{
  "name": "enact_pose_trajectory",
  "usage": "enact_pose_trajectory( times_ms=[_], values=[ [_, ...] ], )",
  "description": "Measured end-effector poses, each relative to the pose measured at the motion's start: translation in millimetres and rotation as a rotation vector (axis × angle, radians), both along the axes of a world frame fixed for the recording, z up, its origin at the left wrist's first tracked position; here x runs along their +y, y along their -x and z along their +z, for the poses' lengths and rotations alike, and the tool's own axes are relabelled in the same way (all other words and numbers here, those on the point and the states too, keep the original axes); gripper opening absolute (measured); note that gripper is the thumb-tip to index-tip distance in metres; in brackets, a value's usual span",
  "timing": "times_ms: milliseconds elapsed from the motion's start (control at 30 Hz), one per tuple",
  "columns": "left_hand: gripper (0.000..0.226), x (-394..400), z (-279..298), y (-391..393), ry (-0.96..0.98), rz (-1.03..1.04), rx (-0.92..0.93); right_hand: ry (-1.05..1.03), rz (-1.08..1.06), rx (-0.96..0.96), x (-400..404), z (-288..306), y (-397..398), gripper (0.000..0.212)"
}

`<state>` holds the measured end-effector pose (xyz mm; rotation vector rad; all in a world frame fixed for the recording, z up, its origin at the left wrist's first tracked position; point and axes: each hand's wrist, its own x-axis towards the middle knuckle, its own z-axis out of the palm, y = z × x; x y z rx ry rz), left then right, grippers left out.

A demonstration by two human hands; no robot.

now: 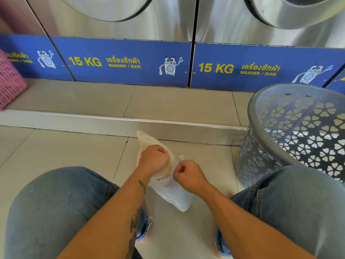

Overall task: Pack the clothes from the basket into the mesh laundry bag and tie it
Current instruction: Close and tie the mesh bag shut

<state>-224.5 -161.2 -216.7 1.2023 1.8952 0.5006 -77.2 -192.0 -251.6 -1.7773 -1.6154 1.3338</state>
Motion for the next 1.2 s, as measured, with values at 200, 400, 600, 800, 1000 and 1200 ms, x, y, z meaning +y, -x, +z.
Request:
enact_pose_trajectory(
  times_ms=[200, 400, 600, 800, 1000, 1200],
  values=[
    [0.035, -25.2, 3.0, 26.4, 0.092, -0.351, 0.328, -0.089, -0.164, 0.1, 12.8, 16.7, 9.3, 0.019],
    [0.037, -34.8, -10.0, 16.9, 0.032, -0.329, 0.095, -0.053, -0.154, 0.094, 8.5, 10.0, 0.8, 0.014],
    [0.03, -27.2, -4.8, -4.4, 0.101, -0.342, -0.15, 0.013, -0.214, 0.153, 9.6, 4.5, -12.3, 0.021],
    [0.034, -19.0, -14.6, -12.6, 0.203, -0.036, -0.307, 0.066, -0.206, 0.19, 9.9, 0.9, -9.6, 0.031],
    [0.023, -19.8, -18.8, -6.2, 0.148, 0.026, -0.206, 0.046, -0.065, 0.178, 2.4, -1.4, 0.6, 0.028],
    [0.026, -15.9, -24.8, -5.4, 0.032, 0.102, -0.21, -0.023, 0.001, 0.082, 6.3, 3.8, -1.3, 0.029]
  ],
)
